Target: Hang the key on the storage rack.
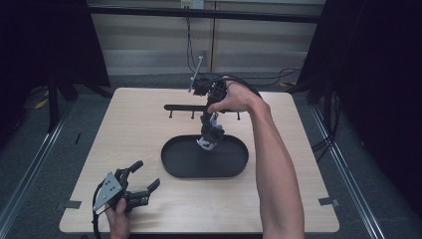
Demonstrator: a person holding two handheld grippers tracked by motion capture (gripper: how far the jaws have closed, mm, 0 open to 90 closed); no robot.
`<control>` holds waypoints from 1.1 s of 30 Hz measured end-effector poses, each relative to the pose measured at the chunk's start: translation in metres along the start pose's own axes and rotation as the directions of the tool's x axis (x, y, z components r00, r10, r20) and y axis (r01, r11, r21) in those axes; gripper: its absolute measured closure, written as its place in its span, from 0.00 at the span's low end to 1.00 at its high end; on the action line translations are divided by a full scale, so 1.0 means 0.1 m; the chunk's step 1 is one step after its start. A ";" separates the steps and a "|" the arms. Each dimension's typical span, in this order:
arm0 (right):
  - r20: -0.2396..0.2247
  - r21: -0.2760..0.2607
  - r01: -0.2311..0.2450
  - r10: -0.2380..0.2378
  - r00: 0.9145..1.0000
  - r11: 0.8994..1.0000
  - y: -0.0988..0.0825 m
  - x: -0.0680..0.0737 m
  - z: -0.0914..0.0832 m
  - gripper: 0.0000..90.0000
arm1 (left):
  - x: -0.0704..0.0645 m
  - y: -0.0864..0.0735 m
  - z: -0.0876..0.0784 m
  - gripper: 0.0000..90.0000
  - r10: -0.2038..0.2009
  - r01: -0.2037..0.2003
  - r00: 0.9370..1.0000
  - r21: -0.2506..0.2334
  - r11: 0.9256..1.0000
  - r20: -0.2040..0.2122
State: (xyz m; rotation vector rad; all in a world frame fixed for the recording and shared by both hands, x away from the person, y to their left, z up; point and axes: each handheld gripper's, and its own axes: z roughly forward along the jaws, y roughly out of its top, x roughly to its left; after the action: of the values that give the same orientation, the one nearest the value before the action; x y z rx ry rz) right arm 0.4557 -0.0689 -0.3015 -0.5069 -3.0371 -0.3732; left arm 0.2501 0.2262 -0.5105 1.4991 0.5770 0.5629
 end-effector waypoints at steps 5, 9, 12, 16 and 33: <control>-0.010 -0.044 -0.005 0.004 1.000 0.999 -0.04 0.06 0.02 0.81 | 0.00 0.00 0.00 0.17 0.000 0.000 1.000 0.000 1.000 0.000; -0.014 -0.105 -0.027 0.025 1.000 0.994 -0.10 0.08 0.00 0.75 | 0.00 0.00 0.00 0.17 0.001 -0.001 1.000 0.000 1.000 0.000; -0.031 -0.137 -0.033 0.029 0.999 0.990 -0.14 0.13 -0.04 0.74 | 0.00 0.00 0.00 0.17 0.009 -0.009 1.000 0.000 1.000 -0.005; -0.042 -0.162 -0.019 0.012 0.999 0.987 -0.20 0.22 -0.03 0.73 | 0.00 0.00 0.00 0.17 0.000 0.000 1.000 0.000 1.000 -0.001; 0.012 -0.367 -0.037 0.044 0.999 0.929 -0.81 0.67 0.15 0.56 | 0.00 0.00 -0.01 0.17 0.007 -0.007 1.000 0.010 1.000 0.002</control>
State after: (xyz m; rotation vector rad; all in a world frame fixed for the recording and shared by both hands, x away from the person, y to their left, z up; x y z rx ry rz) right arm 0.3664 -0.1181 -0.3296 -0.5900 -2.9742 -0.9502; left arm 0.2500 0.2269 -0.5104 1.5113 0.5736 0.5644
